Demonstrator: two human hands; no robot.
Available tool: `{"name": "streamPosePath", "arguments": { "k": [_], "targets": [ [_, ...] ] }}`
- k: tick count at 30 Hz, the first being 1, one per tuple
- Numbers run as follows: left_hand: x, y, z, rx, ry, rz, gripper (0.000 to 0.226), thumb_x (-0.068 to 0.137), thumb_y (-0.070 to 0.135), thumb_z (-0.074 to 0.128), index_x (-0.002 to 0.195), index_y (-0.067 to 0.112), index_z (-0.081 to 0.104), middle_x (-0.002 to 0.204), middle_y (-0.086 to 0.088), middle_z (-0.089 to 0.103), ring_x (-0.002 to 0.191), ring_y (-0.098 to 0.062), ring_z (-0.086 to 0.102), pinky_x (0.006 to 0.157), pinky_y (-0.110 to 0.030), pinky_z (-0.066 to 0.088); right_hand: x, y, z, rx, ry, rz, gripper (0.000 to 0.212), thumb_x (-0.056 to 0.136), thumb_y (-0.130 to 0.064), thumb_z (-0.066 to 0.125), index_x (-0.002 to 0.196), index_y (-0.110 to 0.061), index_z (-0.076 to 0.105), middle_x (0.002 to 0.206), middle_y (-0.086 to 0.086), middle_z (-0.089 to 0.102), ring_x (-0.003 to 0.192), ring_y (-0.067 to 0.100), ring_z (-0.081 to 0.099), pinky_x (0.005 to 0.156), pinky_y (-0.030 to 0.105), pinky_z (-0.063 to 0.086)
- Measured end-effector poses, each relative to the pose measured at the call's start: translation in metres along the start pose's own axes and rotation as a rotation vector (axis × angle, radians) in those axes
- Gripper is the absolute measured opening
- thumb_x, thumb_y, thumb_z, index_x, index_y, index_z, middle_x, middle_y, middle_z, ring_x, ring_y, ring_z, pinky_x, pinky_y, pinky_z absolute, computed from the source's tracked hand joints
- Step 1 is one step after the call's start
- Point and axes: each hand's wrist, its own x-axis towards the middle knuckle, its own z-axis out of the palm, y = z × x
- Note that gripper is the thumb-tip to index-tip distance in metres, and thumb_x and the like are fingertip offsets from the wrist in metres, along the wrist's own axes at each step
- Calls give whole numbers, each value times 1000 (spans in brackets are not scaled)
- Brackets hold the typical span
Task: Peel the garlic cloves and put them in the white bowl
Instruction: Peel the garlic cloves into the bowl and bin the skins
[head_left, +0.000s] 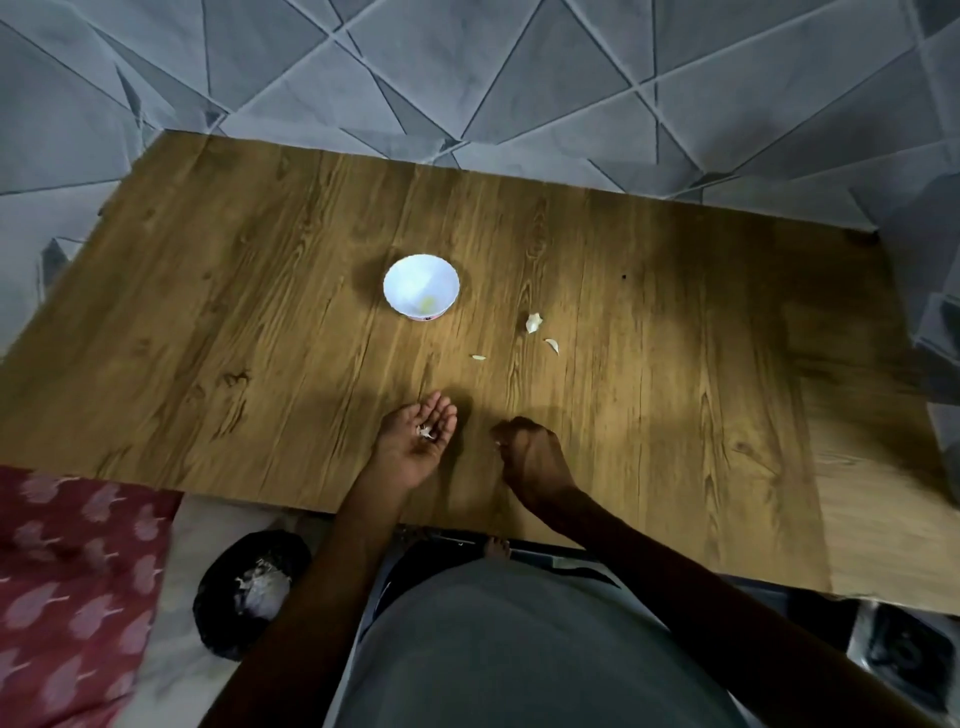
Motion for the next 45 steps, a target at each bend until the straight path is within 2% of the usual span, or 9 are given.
{"name": "streamPosePath", "arguments": {
  "k": [10, 13, 19, 24, 27, 30, 34, 39, 45],
  "targets": [
    [0, -5, -1, -4, 19, 17, 34, 104, 16, 31, 100, 3, 62, 101, -10, 62, 92, -20, 60, 96, -30, 43, -1, -11, 1, -138, 68, -48, 22, 80, -1, 69, 101, -5, 65, 74, 8, 68, 60, 25, 65, 53, 28, 48],
    [0, -7, 1, -20, 26, 11, 35, 104, 16, 31, 118, 1, 60, 108, -9, 61, 101, -20, 58, 96, -29, 43, 1, -15, 2, -132, 68, -8, 23, 82, -1, 66, 105, -3, 63, 80, 11, 68, 65, 27, 65, 56, 32, 51],
    [-1, -6, 2, -1, 47, 20, 35, 104, 16, 30, 107, 1, 61, 112, -10, 60, 90, -20, 60, 95, -30, 43, 2, -15, 16, -257, -16, -46, 58, 73, 5, 69, 128, 7, 49, 104, 23, 64, 89, 37, 63, 72, 42, 57],
    [-7, -10, 6, 40, 63, 32, 35, 104, 16, 31, 113, 0, 61, 106, -11, 62, 100, -21, 59, 98, -30, 43, 14, -18, -6, 195, 51, 174, 35, 80, 5, 65, 110, -3, 48, 81, -3, 60, 66, 7, 61, 52, 13, 45],
    [-11, -18, 11, 67, 42, 1, 31, 101, 13, 38, 87, 2, 63, 82, -11, 62, 76, -20, 61, 77, -28, 51, 27, -30, -30, 404, 203, 205, 28, 78, 4, 69, 92, -12, 50, 68, -8, 62, 58, 1, 61, 49, 13, 44],
    [-14, -25, 19, 120, 26, -30, 33, 100, 14, 38, 80, 3, 61, 60, -9, 64, 50, -15, 61, 50, -22, 48, 33, -43, -48, 393, 95, 133, 29, 75, 7, 69, 74, -19, 57, 65, -14, 62, 60, -6, 62, 53, 10, 45],
    [-10, -28, 31, 137, 20, -24, 32, 101, 15, 37, 77, 7, 57, 52, -5, 60, 57, -14, 50, 56, -24, 40, 38, -38, -52, 326, 75, 96, 38, 68, 1, 71, 65, -33, 57, 73, -8, 73, 67, 4, 68, 64, 30, 58],
    [-8, -28, 37, 137, 12, -41, 38, 102, 14, 33, 73, 6, 56, 54, -6, 61, 49, -14, 60, 45, -21, 47, 40, -32, -59, 284, 150, 60, 21, 69, 1, 73, 73, -19, 70, 72, -13, 70, 64, -4, 63, 59, 15, 50],
    [-1, -15, 27, 43, -27, -5, 36, 104, 16, 31, 93, 1, 62, 92, -12, 65, 88, -20, 63, 98, -30, 45, 27, 0, -56, 282, 161, 116, 14, 79, -1, 75, 84, -14, 78, 80, -4, 75, 70, 3, 67, 68, 18, 54]
  ]
}}
